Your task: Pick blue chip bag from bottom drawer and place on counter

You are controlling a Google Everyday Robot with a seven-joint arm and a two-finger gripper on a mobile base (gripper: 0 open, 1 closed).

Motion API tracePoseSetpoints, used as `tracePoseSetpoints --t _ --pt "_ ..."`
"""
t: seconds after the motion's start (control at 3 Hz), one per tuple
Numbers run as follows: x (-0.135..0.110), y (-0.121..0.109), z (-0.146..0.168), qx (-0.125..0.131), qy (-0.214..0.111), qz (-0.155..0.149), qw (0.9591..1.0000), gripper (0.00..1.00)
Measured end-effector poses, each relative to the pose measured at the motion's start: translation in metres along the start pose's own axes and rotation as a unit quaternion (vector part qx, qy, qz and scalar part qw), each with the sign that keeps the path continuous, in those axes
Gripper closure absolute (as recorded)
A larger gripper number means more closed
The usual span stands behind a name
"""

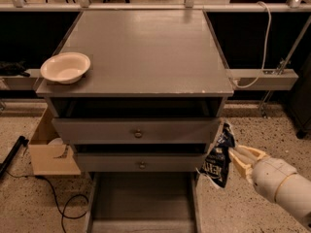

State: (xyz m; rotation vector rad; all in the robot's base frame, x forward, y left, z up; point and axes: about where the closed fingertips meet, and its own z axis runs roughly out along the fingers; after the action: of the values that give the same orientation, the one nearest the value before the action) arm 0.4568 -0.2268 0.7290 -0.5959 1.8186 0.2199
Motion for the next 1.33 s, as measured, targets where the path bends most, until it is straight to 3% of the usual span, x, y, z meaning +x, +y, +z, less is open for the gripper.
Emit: tracePoseSetpoints --t 0.33,1.33 --pt "-0.001 0.01 0.008 -0.011 0.002 -0.007 0.9999 1.0" --pt "-0.088 0.019 0.033 -0.032 -0.031 -0.066 0.9968 1.0"
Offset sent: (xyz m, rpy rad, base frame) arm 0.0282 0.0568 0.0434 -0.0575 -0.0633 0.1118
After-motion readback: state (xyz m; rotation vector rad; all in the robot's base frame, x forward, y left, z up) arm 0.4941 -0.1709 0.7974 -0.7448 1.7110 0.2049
